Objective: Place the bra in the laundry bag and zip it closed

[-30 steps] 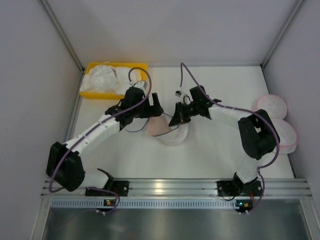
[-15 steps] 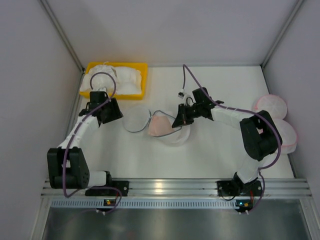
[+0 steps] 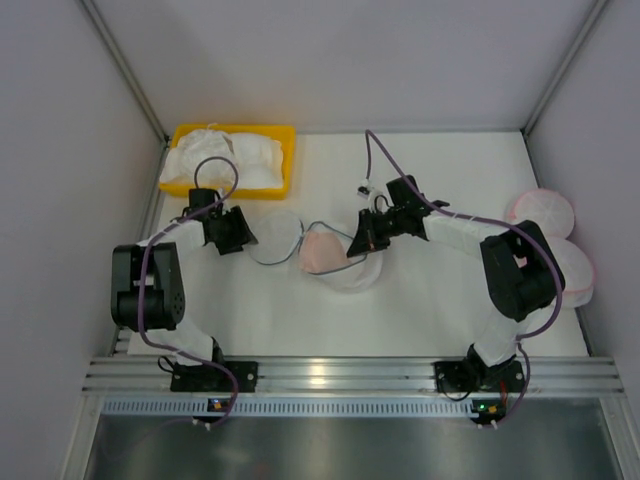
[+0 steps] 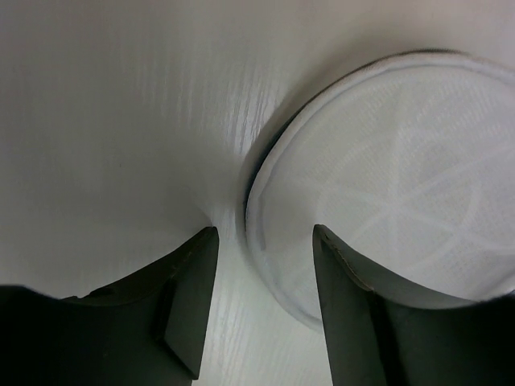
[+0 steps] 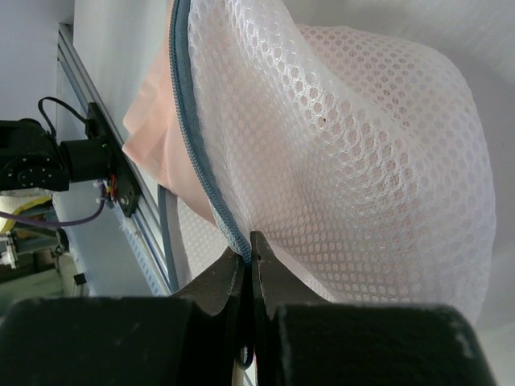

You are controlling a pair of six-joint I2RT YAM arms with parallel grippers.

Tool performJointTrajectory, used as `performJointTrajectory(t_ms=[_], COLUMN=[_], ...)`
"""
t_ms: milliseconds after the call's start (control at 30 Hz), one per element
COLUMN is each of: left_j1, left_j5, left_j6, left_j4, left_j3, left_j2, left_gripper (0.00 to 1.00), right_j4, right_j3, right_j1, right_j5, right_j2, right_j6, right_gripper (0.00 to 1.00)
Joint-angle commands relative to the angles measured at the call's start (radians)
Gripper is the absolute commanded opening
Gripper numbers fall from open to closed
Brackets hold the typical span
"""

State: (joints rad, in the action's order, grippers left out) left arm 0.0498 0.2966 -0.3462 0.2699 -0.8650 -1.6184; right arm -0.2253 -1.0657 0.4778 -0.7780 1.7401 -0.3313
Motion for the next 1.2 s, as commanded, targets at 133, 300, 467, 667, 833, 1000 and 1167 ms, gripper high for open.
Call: performJointTrajectory(t_ms=[133, 300, 467, 667, 833, 1000, 1167], left_j1=[-0.019, -0.045, -0.044, -0.044, -0.077, -0.180, -0.385], left_j5=[-0.014, -0.060, -0.093, -0.094, -0.152, -0.195, -0.286], left_j6=[-0.022, -0.007, 0.055, 0.150, 0.263, 0.361, 0.475], left_j4=[-0.080, -0.078, 0.032, 0.092, 0.164, 0.227, 0.275], left_j3=[-0.043, -0.060, -0.147, -0.247, -0.341, -0.379, -0.399], left_j2=[-0.141, -0.161, -0.167, 0.026, 0.190, 0.354, 0.442], left_gripper=[0.48, 0.18, 0.00, 0.00, 0.00, 0.00, 0.00], right_j4=[-0.006, -0.014, -0.057, -0.082, -0.105, -0.126, -0.103], right_j3=[-0.020, -0.039, -0.065, -0.068, -0.086, -0.129, -0.123], right_j1=[-0.015, -0.016, -0.019, -0.036, -0.044, -0.042, -0.042], right_j5=[0.011, 0.022, 0.028, 0.051, 0.071, 0.057, 0.081], right_j2=[-0.034, -0.048, -0.062, -0.106, -0.126, -0.134, -0.148], right_j6=[0.061, 0.084, 0.121, 0.138, 0.140, 0.120, 0.087], right_gripper=[0.00, 0.01, 0.01, 0.02, 0.07, 0.13, 0.10])
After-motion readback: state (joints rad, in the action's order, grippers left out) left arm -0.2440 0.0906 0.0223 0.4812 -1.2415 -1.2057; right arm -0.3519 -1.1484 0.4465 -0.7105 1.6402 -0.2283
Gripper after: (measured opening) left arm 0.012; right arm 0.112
